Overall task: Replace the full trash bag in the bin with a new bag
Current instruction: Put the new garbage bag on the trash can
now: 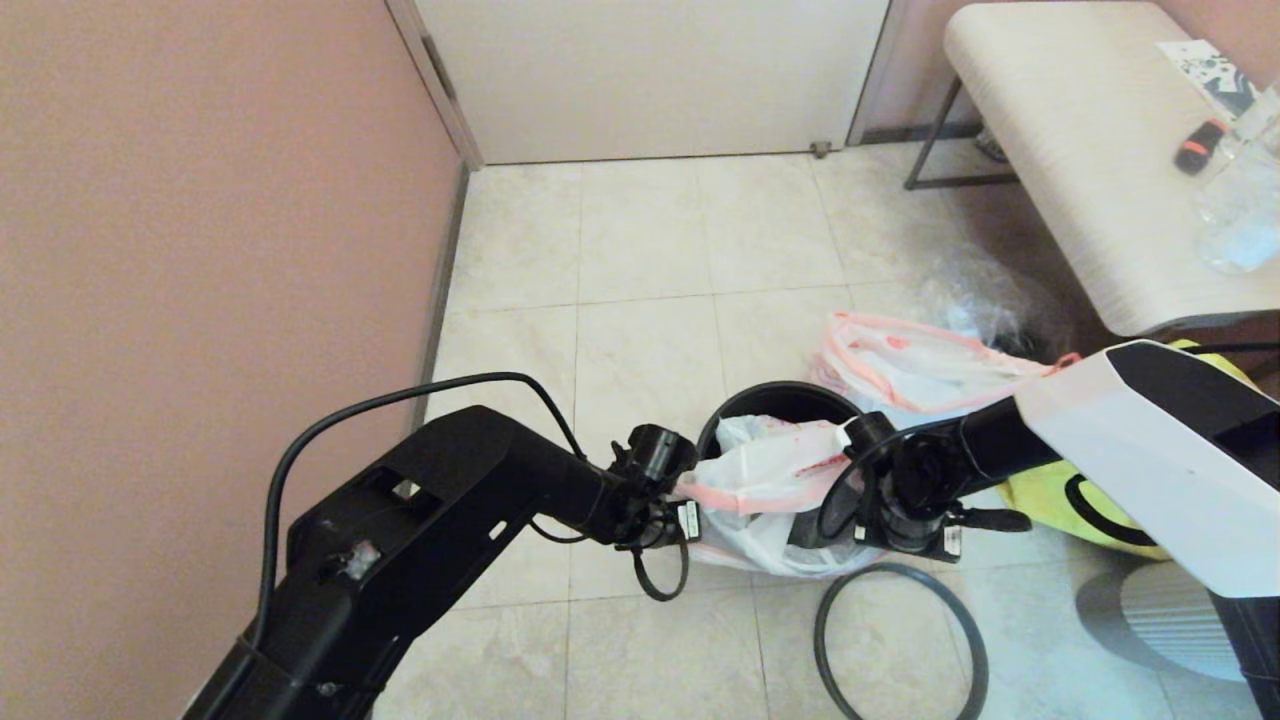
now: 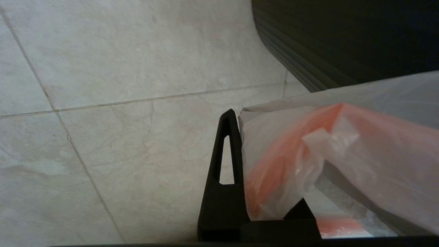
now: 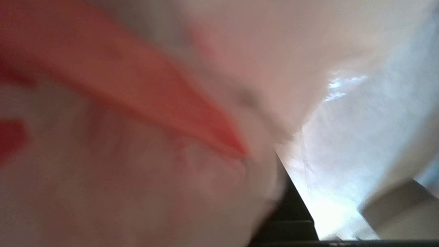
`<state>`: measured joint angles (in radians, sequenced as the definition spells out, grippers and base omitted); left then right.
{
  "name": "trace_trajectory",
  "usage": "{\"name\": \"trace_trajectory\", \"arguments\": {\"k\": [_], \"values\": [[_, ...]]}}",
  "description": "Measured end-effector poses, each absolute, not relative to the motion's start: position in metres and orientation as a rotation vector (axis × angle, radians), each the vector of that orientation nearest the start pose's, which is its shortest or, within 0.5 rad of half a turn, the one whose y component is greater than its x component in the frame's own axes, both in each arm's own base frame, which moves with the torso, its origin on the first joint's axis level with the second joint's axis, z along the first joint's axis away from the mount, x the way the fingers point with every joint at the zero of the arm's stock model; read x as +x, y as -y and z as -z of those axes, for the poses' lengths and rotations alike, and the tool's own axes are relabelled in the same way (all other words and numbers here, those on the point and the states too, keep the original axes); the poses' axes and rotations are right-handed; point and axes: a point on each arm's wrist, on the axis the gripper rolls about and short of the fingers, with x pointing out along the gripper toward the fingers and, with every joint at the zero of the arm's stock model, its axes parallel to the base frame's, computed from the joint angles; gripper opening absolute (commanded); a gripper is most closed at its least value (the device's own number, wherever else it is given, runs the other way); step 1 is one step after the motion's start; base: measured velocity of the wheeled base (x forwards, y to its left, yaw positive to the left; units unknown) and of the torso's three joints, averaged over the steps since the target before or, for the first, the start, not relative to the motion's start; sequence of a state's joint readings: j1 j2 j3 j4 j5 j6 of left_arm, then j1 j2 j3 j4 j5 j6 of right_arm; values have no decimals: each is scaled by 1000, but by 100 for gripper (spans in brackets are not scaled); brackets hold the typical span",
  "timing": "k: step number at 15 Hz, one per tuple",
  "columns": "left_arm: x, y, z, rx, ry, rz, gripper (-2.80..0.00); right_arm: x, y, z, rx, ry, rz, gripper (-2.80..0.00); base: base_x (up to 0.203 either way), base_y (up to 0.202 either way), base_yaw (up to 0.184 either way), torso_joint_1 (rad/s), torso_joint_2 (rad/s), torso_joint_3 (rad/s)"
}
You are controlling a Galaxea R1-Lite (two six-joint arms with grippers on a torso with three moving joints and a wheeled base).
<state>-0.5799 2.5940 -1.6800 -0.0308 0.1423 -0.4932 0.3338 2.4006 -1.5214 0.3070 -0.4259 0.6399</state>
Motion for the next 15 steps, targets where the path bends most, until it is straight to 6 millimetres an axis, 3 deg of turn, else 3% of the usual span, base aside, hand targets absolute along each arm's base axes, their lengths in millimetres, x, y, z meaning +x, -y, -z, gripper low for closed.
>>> {"name": "trace_trajectory", "arguments": {"k": [3, 4, 7, 10, 15], "values": [[409, 260, 1, -212, -880, 181, -280, 411, -133, -41, 205, -955, 427, -280, 0, 0, 0, 0, 0, 0], [408, 259, -2, -222, -868, 187, 0, 408, -133, -43, 213, -955, 429, 0, 0, 0, 0, 0, 0, 0], [399, 256, -6, -230, -854, 196, 0, 397, -133, -47, 213, -984, 415, 0, 0, 0, 0, 0, 0, 0], [382, 248, -12, -220, -870, 199, 0, 371, -140, -55, 197, -1045, 356, 0, 0, 0, 0, 0, 0, 0], [335, 233, -46, -256, -925, 246, 0, 324, -148, -88, 198, -1123, 240, 0, 0, 0, 0, 0, 0, 0]]}}
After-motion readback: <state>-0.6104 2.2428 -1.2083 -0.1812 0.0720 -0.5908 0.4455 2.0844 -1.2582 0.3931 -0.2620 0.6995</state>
